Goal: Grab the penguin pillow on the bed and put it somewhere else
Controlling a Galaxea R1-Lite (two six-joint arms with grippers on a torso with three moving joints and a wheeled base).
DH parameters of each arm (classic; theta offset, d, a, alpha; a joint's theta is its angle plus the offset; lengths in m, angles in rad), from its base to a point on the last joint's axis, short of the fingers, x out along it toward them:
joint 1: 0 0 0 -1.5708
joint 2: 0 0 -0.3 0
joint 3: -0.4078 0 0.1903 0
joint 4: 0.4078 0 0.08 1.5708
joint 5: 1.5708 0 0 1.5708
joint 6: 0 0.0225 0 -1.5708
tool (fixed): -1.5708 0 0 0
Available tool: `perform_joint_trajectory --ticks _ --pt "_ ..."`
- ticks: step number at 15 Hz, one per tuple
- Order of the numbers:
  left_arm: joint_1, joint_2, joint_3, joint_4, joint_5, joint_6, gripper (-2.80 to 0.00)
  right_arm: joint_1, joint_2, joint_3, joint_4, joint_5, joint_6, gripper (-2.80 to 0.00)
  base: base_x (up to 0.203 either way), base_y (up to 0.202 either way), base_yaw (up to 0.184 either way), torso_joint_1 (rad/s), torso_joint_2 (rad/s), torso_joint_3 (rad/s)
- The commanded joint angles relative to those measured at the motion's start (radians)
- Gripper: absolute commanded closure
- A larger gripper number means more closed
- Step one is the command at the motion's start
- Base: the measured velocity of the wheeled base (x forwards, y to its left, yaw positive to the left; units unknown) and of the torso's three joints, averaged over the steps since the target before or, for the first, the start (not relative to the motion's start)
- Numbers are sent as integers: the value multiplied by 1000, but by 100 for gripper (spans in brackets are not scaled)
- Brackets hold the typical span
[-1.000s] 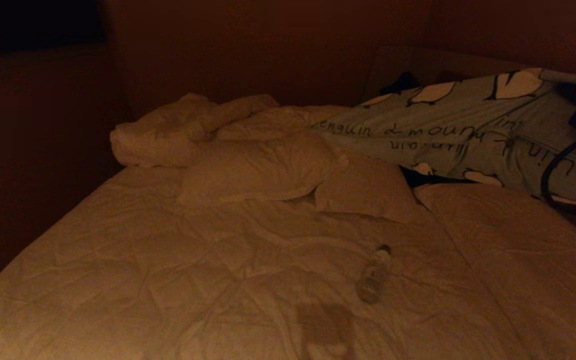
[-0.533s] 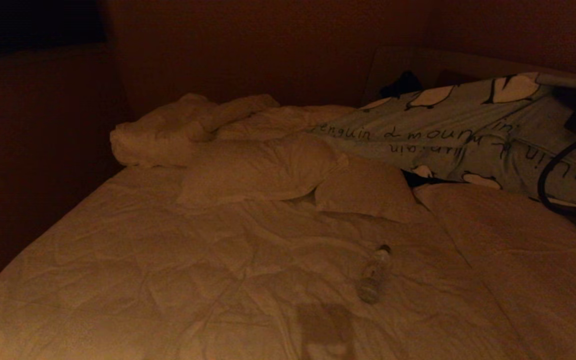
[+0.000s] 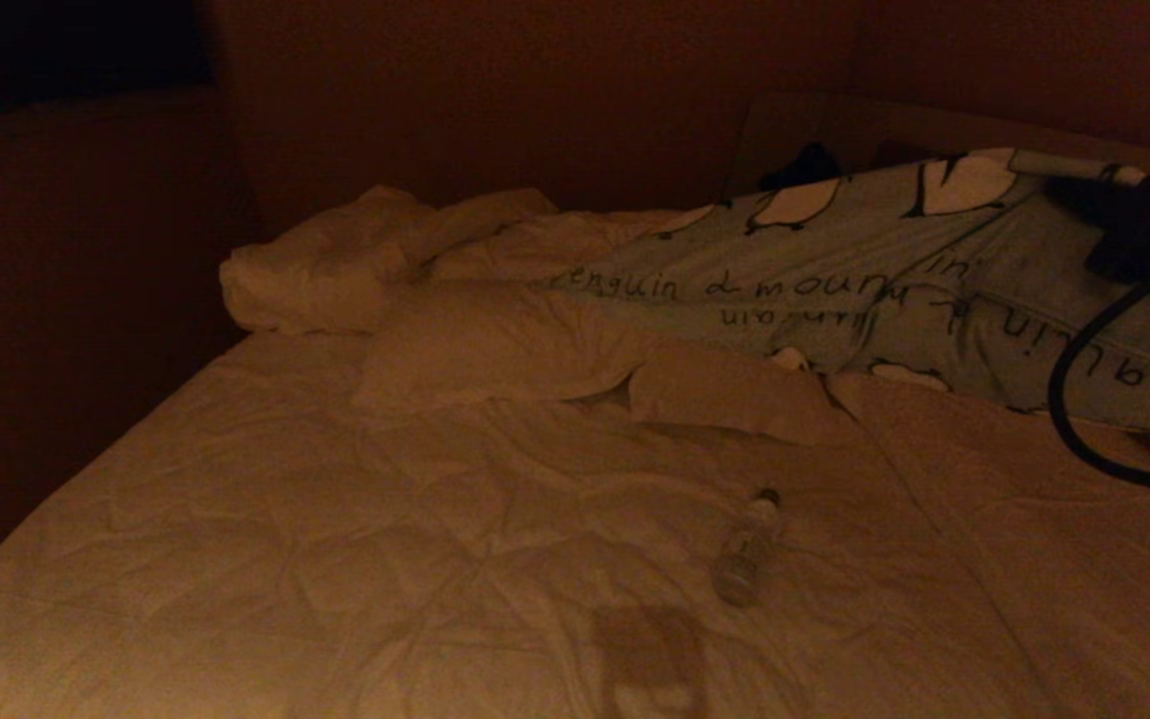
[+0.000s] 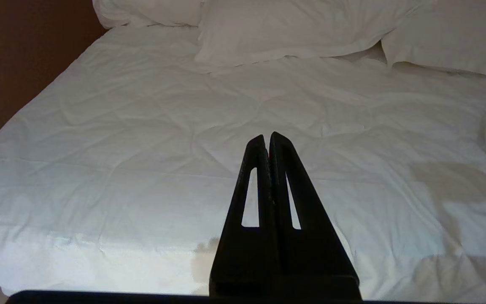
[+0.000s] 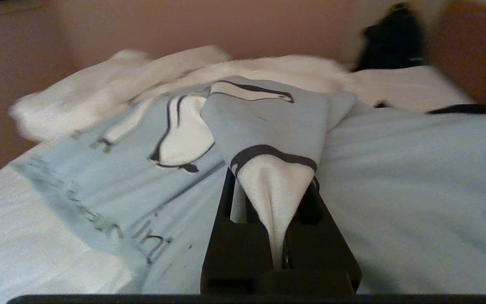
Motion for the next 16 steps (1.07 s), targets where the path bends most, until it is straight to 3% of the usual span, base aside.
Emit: perform_joint_trajectory --ticks 1,9,16 --pt "0 0 0 0 0 1 0 47 -7 12 -3 -3 -3 0 0 0 0 0 0 0" --pt "1 0 0 0 0 0 0 51 -49 18 0 -23 -7 0 0 0 0 0 0 0" --pt "-1 -1 0 0 0 -1 0 47 -99 49 3 -202 -91 0 0 0 0 0 0 0"
